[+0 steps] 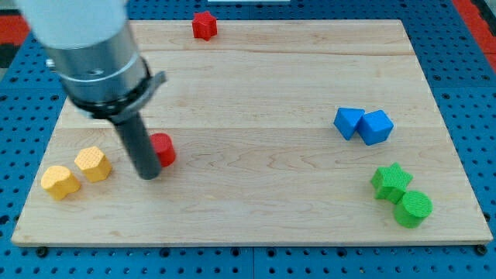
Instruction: Move the red circle parallel left to the blue triangle
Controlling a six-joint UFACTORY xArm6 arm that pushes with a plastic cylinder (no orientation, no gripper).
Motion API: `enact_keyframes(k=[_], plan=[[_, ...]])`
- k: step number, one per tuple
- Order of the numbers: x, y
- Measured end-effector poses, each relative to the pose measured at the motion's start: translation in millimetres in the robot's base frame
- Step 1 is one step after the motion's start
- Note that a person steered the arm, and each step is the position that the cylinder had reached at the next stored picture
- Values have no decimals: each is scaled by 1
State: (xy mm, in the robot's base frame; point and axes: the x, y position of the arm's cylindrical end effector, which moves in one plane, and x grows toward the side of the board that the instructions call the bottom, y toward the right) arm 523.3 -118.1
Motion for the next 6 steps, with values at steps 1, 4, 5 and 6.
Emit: enact_keyframes(k=[1, 4, 5, 6], plan=[[-16, 29], [-8, 7], [-31, -28], [-72, -19]])
